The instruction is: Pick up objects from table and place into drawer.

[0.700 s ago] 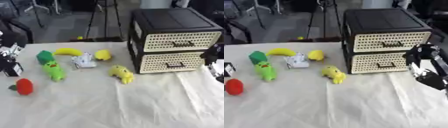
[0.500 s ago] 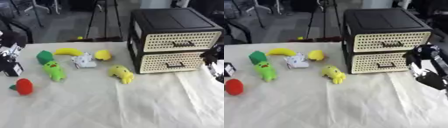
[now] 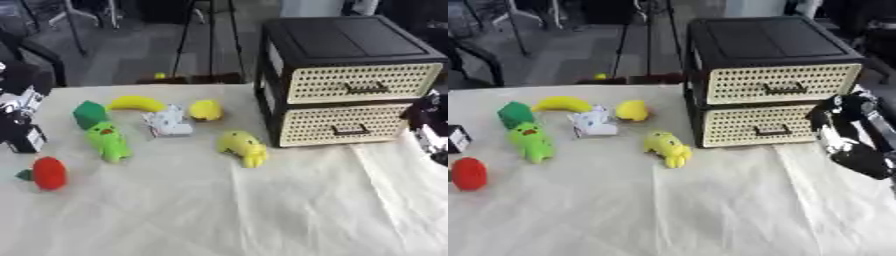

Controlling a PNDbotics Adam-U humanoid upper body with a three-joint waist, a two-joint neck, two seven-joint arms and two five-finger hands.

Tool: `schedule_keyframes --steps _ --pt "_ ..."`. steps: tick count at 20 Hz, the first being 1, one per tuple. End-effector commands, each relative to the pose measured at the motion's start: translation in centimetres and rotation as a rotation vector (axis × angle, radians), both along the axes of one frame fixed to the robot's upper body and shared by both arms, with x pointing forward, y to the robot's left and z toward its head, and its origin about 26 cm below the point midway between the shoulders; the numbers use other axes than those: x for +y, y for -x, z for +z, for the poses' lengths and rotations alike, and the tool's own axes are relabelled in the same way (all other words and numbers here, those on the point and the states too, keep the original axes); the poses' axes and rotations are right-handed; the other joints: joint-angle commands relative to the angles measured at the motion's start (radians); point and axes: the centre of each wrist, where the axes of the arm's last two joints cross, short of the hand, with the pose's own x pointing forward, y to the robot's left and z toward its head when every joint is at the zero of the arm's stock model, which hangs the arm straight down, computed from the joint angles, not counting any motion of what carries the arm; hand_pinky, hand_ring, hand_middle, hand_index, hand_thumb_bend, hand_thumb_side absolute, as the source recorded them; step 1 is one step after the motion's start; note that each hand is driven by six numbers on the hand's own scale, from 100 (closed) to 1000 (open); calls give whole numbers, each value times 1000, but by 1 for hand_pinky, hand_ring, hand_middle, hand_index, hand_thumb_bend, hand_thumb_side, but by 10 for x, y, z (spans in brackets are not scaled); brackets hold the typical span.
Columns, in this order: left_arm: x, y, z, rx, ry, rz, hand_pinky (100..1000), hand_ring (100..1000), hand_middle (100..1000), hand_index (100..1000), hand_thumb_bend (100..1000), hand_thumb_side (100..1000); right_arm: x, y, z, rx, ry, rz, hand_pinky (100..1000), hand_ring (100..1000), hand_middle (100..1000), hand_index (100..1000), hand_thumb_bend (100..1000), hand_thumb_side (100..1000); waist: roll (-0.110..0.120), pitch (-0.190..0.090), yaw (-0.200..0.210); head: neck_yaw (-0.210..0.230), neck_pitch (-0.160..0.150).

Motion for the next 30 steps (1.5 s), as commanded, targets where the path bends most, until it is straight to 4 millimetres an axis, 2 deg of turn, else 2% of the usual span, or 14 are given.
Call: schedule_keyframes --steps 1,8,9,13,21,30 --pt "3 2 10 -30 -22 8 653 607 583 708 478 768 -7 -4 14 -10 78 -18 100 100 100 580 100 650 -1 -11 1 -2 -4" --pt "3 2 10 -29 -21 7 653 607 583 708 478 769 -12 -16 18 16 165 -15 100 100 100 596 100 681 -1 -12 4 -5 -3" --pt "3 2 10 -29 -22 7 653 606 583 708 478 769 -12 -17 18 17 168 -14 100 100 100 605 100 739 -2 -12 5 -5 -3" --pt "2 2 10 -27 -22 1 654 606 583 708 478 770 -15 -34 24 54 243 -3 100 100 100 607 100 746 -1 -10 11 -9 0" --pt "0 1 10 -26 -19 -7 654 606 582 708 479 770 -24 -66 18 106 306 -15 100 100 100 616 100 764 5 -11 21 -16 1" --pt "-1 1 10 -26 -15 -16 654 605 582 708 479 769 -28 -92 6 161 348 -52 100 100 100 621 100 783 14 -14 34 -23 2"
